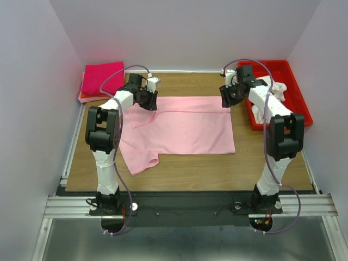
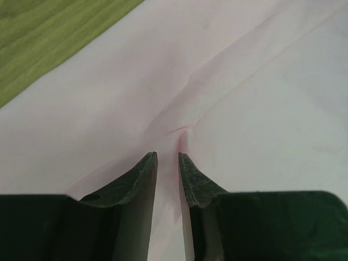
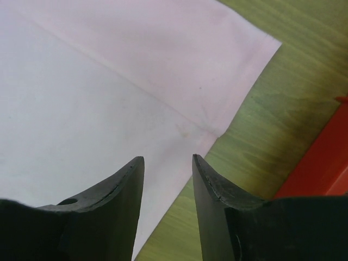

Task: Fold and stack the t-shirts
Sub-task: Fold the tshirt

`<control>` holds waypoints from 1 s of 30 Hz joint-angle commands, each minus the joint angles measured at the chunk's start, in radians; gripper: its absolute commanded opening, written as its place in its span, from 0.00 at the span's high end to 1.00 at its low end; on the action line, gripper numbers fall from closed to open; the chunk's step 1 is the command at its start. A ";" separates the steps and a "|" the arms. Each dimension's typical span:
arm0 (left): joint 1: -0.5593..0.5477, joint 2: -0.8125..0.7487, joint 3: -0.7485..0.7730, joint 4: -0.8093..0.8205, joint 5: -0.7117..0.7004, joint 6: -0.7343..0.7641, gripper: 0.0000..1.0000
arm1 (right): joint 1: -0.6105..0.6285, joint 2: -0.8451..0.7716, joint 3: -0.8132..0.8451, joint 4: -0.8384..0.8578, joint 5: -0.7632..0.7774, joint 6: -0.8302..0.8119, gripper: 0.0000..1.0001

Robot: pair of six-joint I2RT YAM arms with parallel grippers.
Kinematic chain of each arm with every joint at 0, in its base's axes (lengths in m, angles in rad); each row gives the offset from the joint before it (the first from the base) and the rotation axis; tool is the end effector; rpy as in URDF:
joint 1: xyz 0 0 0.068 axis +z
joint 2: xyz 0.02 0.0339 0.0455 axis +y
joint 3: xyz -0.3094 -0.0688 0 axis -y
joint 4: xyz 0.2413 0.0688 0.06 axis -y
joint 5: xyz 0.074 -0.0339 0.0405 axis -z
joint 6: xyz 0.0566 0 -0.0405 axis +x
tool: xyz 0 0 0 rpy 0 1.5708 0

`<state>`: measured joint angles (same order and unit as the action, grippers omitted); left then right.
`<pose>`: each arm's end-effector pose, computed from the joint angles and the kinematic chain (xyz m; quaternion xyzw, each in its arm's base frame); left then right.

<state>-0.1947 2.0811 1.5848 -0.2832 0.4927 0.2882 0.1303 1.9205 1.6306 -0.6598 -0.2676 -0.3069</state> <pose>0.4854 -0.1230 0.2343 0.3052 0.8465 -0.2073 0.3839 0.4435 0.0732 0.2881 -0.2444 0.9124 0.0998 0.3129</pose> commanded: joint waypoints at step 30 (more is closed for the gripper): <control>0.161 -0.782 -0.557 -0.613 0.084 0.784 0.44 | 0.048 -0.523 -0.527 -0.235 0.059 -0.350 0.36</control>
<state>-0.0326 1.3231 1.1732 -0.7261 0.6006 0.8635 0.1452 1.4723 1.1847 -0.8627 -0.2646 -0.5800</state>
